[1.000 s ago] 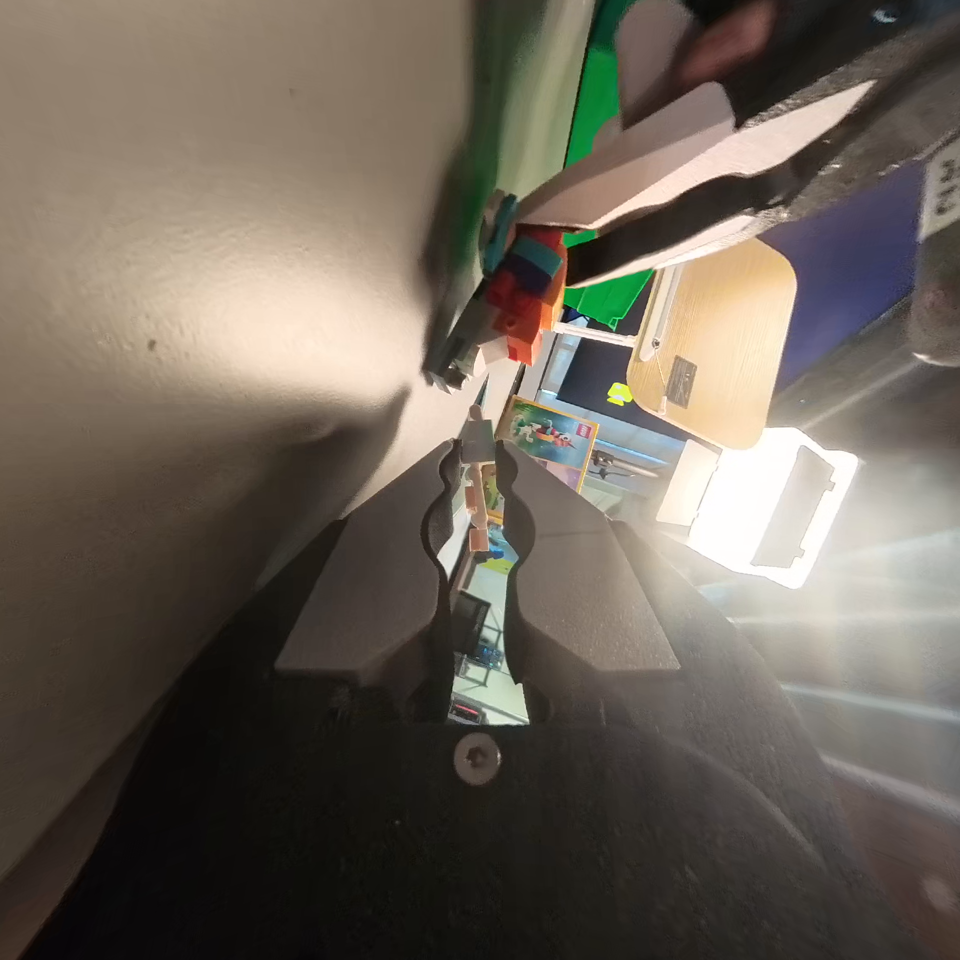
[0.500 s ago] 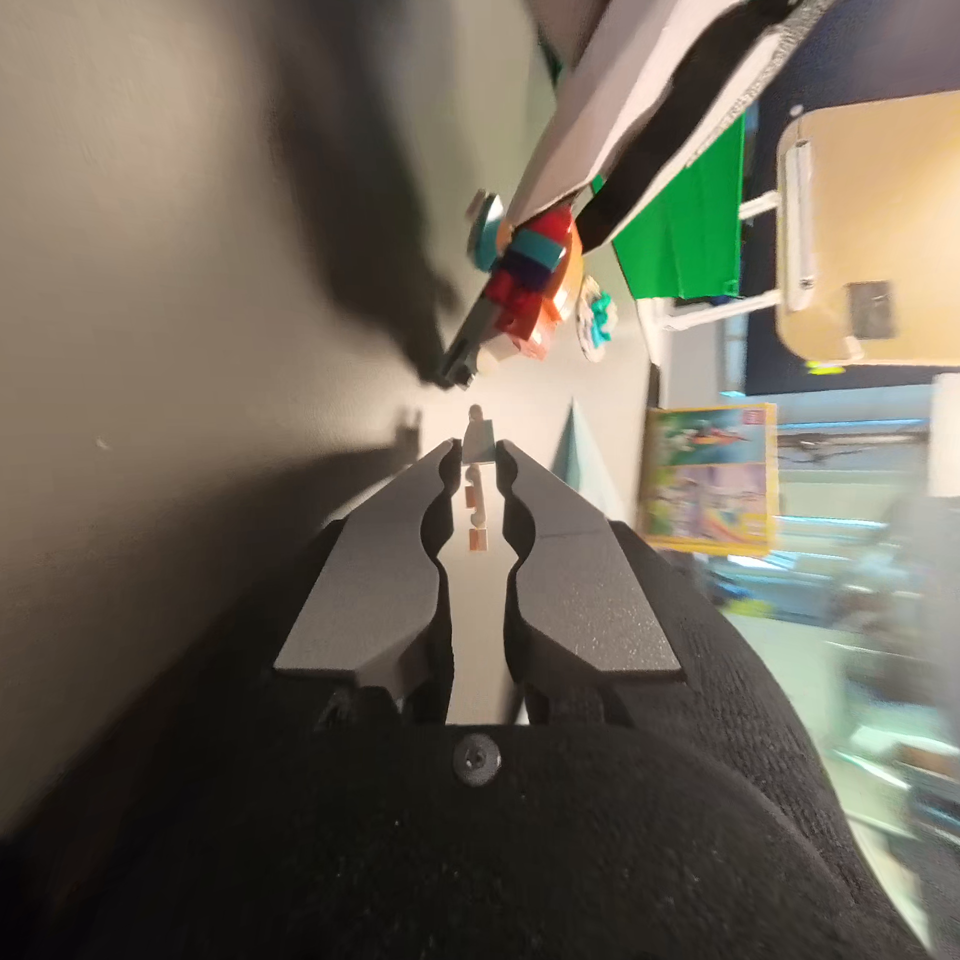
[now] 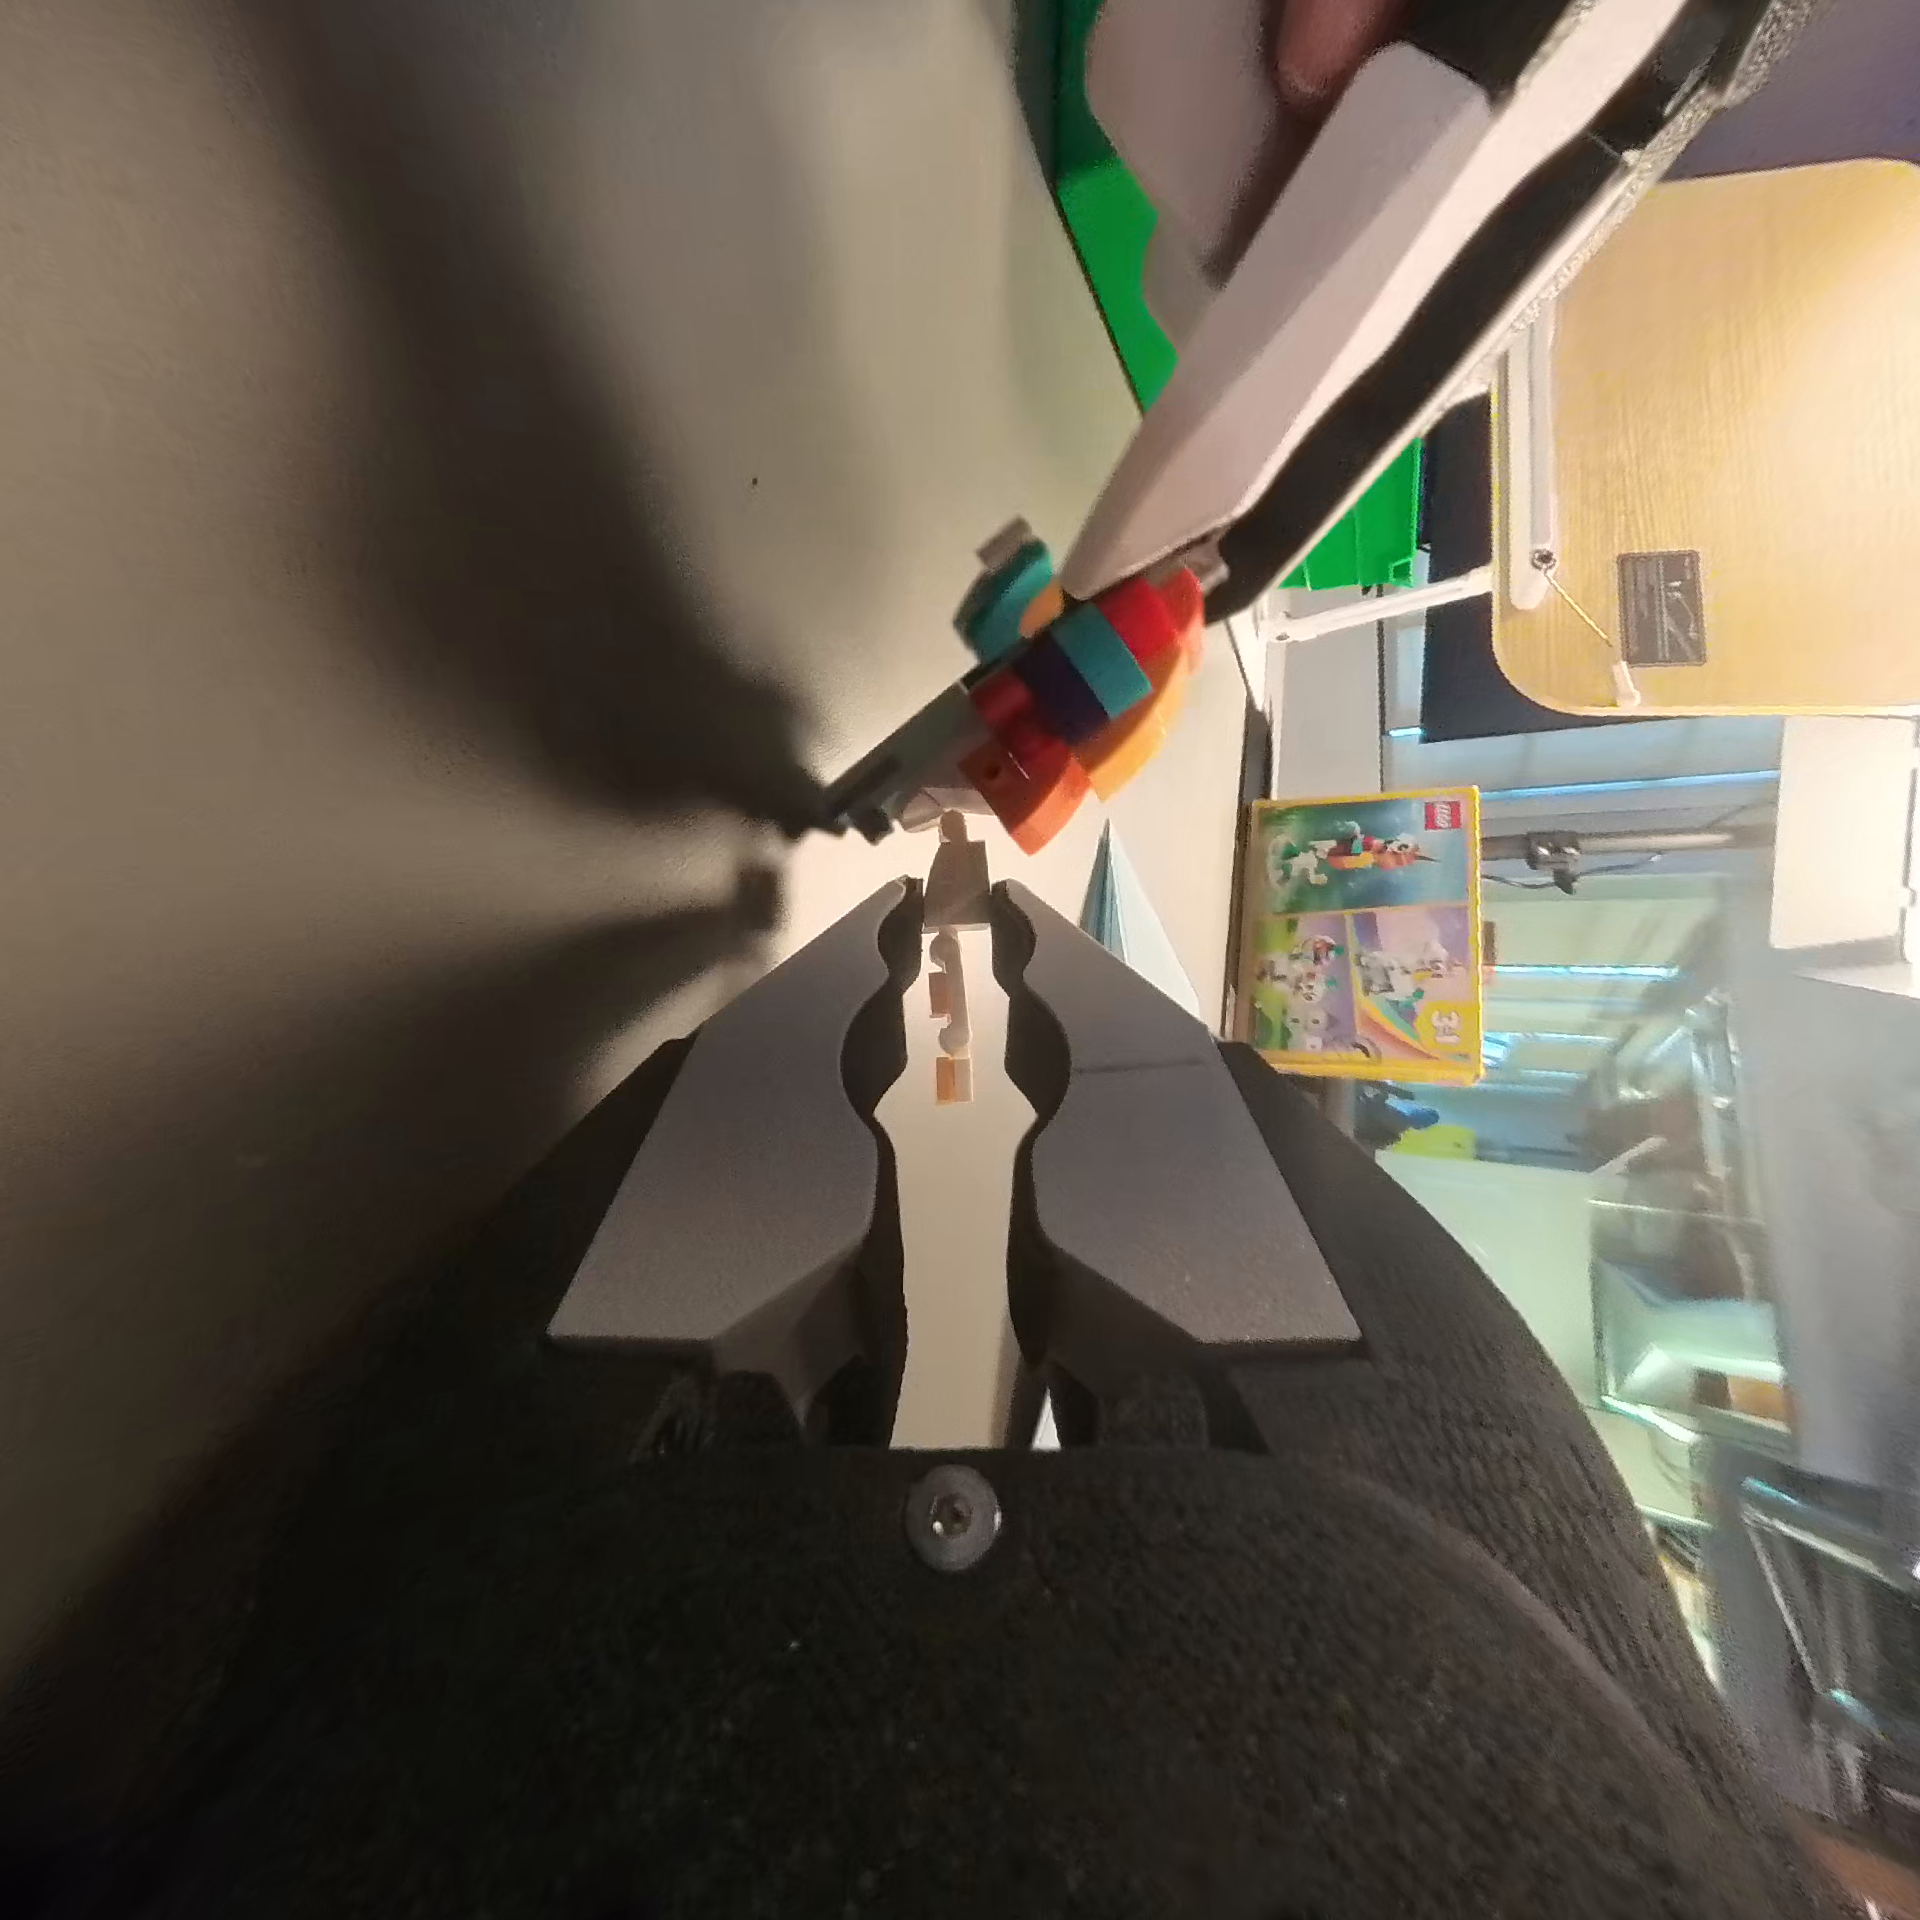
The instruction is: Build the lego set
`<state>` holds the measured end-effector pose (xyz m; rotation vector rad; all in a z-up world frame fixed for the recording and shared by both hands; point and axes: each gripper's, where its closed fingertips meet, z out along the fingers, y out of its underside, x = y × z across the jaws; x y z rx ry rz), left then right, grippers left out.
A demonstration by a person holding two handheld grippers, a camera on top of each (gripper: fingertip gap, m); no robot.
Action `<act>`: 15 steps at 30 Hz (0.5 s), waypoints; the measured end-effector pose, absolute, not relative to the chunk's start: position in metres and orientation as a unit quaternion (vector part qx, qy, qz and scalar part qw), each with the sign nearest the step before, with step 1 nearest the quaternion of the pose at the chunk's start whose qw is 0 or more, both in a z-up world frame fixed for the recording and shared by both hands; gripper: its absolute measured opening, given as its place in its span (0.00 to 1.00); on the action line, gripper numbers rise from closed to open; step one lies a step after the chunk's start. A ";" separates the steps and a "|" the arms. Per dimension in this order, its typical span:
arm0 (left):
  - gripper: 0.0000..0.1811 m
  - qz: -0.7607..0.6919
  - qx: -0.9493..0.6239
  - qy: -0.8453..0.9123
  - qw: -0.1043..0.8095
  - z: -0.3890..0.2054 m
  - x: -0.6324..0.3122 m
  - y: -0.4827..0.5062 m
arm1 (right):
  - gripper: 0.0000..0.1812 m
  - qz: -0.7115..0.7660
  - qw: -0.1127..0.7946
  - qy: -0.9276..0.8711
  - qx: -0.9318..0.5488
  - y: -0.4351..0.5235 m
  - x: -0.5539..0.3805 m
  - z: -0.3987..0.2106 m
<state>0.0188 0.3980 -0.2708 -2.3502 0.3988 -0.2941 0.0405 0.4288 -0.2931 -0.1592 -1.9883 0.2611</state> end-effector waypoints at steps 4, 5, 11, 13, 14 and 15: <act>0.17 -0.143 -0.895 0.163 0.390 -0.264 0.029 0.406 | 0.06 0.113 0.528 -0.839 -0.074 0.426 0.042 -0.297; 0.17 -0.152 -0.891 0.165 0.395 -0.263 0.033 0.407 | 0.06 0.108 0.529 -0.839 -0.073 0.426 0.042 -0.298; 0.17 -0.175 -0.880 0.170 0.408 -0.270 0.045 0.412 | 0.06 0.105 0.523 -0.843 -0.066 0.423 0.043 -0.305; 0.19 -0.158 -0.888 0.178 0.394 -0.282 0.044 0.410 | 0.06 0.105 0.521 -0.844 -0.065 0.423 0.043 -0.306; 0.18 -0.152 -0.890 0.182 0.390 -0.287 0.045 0.410 | 0.06 0.107 0.522 -0.844 -0.065 0.423 0.043 -0.306; 0.17 -0.147 -0.891 0.187 0.388 -0.291 0.046 0.409 | 0.06 0.107 0.522 -0.844 -0.064 0.422 0.043 -0.306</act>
